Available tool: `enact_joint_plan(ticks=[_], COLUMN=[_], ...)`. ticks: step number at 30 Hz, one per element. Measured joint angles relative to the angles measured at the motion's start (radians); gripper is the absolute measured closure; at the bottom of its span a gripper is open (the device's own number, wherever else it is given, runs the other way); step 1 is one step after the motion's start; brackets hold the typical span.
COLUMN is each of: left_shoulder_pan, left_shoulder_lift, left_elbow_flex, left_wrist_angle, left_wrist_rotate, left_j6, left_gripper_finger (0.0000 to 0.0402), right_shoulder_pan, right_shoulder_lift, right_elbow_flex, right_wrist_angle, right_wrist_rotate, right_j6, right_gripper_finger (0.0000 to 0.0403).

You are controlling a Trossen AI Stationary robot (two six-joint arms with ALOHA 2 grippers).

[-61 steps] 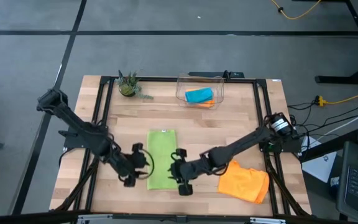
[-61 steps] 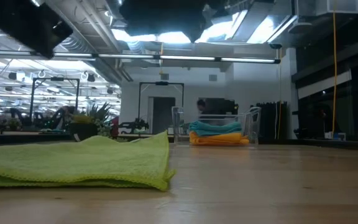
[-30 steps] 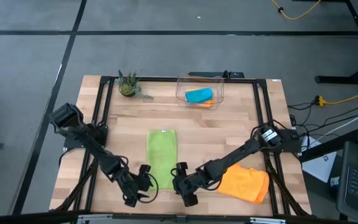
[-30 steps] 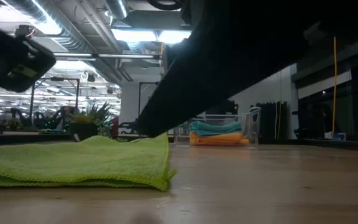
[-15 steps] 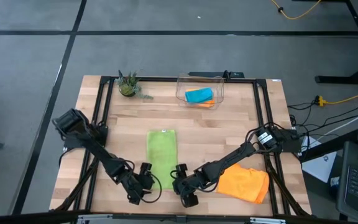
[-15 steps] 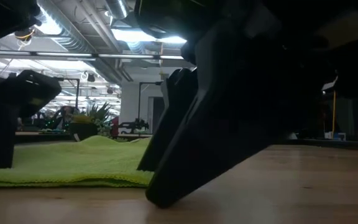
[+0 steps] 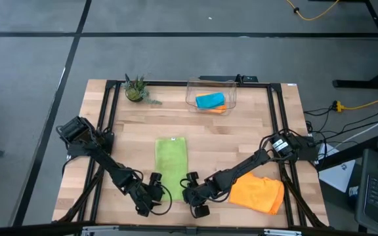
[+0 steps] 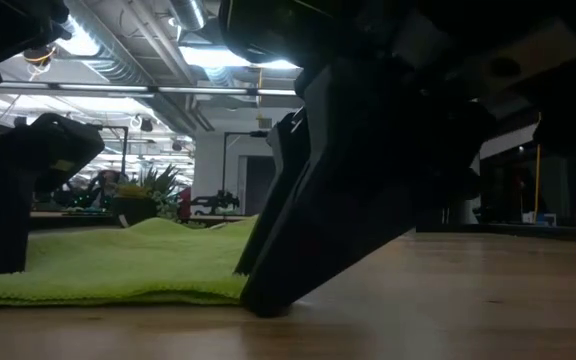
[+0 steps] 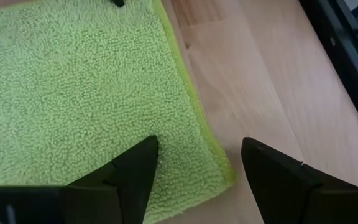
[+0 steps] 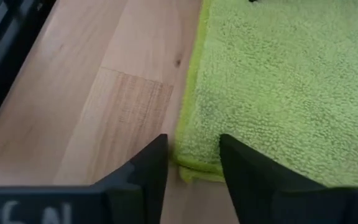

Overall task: Fold microfiber towels
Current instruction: Fold the green towel on the table

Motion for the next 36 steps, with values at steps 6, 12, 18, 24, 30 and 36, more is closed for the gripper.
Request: enact_joint_plan(ticks=[6, 12, 18, 24, 30, 36], left_shoulder_pan=[-0.009, -0.01, -0.01, -0.014, -0.025, -0.027], left_shoulder_lift=[0.001, 0.002, 0.002, 0.001, -0.011, -0.118], left_elbow_flex=[0.0, -0.001, -0.001, -0.002, -0.001, 0.028], left_wrist_angle=[-0.007, -0.013, -0.02, -0.019, -0.026, -0.071], left_wrist_rotate=[-0.006, -0.029, -0.045, -0.045, -0.049, -0.015], left_j6=[0.002, 0.001, -0.021, -0.049, -0.056, -0.028], left_gripper_finger=[0.0174, 0.0206, 0.0272, 0.0375, 0.0398, 0.0401], right_shoulder_pan=[0.0, 0.0, -0.001, -0.001, -0.001, -0.002], right_shoulder_lift=[0.0, 0.001, 0.001, 0.0, -0.009, -0.056], right_elbow_flex=[0.0, -0.002, -0.003, -0.003, -0.005, 0.032], right_wrist_angle=[-0.02, -0.023, -0.026, -0.026, -0.027, -0.091], right_wrist_rotate=[0.013, 0.016, 0.017, 0.017, 0.016, 0.012], right_j6=[0.002, 0.003, 0.029, 0.079, 0.107, 0.069], right_gripper_finger=[0.0308, 0.0341, 0.0387, 0.039, 0.0396, 0.0397])
